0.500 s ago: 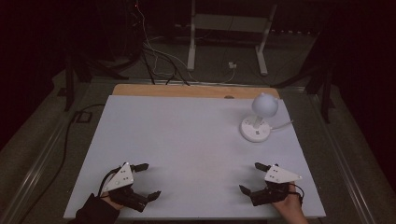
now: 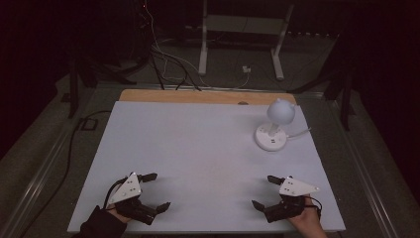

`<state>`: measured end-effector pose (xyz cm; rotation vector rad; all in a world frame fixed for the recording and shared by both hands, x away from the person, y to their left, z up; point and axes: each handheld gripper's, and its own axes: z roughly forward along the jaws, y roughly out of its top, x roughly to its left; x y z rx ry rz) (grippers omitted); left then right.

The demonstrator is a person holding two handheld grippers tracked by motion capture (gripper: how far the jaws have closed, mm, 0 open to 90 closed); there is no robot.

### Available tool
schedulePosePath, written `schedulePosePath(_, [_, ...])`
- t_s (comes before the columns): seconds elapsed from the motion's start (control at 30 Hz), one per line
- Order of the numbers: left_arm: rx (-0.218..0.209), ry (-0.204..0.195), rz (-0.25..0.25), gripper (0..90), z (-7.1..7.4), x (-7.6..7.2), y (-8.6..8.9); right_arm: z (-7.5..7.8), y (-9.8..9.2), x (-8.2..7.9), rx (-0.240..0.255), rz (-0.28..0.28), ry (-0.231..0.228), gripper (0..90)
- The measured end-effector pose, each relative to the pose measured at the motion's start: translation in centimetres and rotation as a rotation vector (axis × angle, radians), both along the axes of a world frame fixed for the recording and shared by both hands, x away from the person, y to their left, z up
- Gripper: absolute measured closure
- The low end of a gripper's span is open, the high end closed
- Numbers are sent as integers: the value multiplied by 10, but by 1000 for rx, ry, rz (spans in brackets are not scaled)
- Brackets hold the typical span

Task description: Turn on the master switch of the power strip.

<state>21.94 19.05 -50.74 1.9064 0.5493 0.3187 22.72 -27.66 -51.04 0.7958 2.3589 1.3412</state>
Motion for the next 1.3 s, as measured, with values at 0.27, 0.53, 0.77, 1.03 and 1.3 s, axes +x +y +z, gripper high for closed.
schedulePosePath(0.27, [-4,1,-5,2,0,0,0,2,6,-1,3,33,37,0])
schedulePosePath(0.53, [-8,1,-8,2,0,0,0,9,13,1,8,60,62,0])
schedulePosePath(0.77, [-9,1,-11,2,0,0,0,18,16,3,15,68,58,0])
schedulePosePath(1.03, [-12,3,-13,2,1,0,-1,31,17,10,36,69,40,0])
schedulePosePath(1.3, [-14,3,-13,2,1,0,-1,42,16,17,57,75,34,1])
